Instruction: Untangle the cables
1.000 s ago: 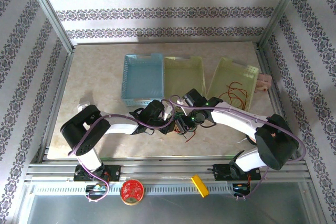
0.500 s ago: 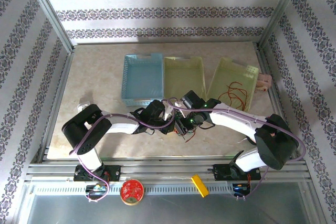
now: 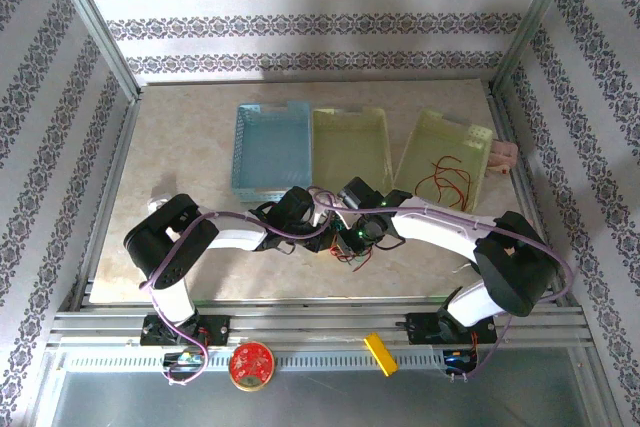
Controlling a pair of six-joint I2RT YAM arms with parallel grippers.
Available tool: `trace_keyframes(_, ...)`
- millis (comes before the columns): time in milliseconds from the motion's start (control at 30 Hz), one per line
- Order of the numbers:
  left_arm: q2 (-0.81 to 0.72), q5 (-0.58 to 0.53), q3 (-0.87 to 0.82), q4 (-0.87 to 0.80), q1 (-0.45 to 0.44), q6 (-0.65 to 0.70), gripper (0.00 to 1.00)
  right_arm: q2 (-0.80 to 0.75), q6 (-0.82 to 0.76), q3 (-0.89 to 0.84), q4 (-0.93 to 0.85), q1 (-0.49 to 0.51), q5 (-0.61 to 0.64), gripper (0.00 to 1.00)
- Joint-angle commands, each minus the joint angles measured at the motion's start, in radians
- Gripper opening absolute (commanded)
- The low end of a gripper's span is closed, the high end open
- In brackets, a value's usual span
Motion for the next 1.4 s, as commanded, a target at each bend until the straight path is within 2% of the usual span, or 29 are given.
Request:
trace_keyframes(0, 0.021, 0.035, 0.025, -0.019, -0.005, 0.021, 0.0, -0.015, -0.011, 0.001, 0.016, 0.01, 0.002, 0.07)
trace_keyframes(133, 0.024, 0.036, 0.026, -0.022, -0.005, 0.02, 0.0, -0.081, -0.016, -0.006, 0.016, -0.009, -0.019, 0.0)
trace_keyframes(267, 0.027, 0.037, 0.029, -0.023, -0.005, 0.017, 0.0, -0.131, -0.02, -0.014, 0.01, -0.03, -0.057, 0.01)
trace_keyframes(367, 0.029, 0.038, 0.031, -0.023, -0.005, 0.017, 0.0, -0.126, -0.02, -0.011, -0.012, -0.031, -0.076, 0.11)
trace_keyframes(433, 0.029, 0.041, 0.031, -0.019, -0.005, 0.017, 0.0, -0.119, -0.012, -0.018, -0.013, -0.03, -0.085, 0.27)
trace_keyframes(733, 0.024, 0.025, 0.016, 0.011, 0.004, -0.001, 0.0, -0.171, -0.007, -0.057, -0.047, 0.008, -0.142, 0.3)
trace_keyframes(900, 0.019, 0.062, 0.003, 0.046, 0.021, -0.024, 0.0, -0.172, -0.01, -0.075, -0.043, 0.042, -0.183, 0.4)
trace_keyframes(1000, 0.014, 0.072, 0.004, 0.044, 0.026, -0.029, 0.0, -0.119, -0.022, -0.053, -0.045, 0.045, -0.165, 0.41)
trace_keyframes(1200, -0.006, 0.112, -0.005, 0.06, 0.042, -0.057, 0.07, -0.005, -0.04, 0.007, 0.011, 0.011, -0.158, 0.45)
trace_keyframes(1367, -0.013, 0.159, -0.015, 0.075, 0.064, -0.083, 0.2, 0.043, -0.027, 0.009, 0.081, -0.03, -0.183, 0.49)
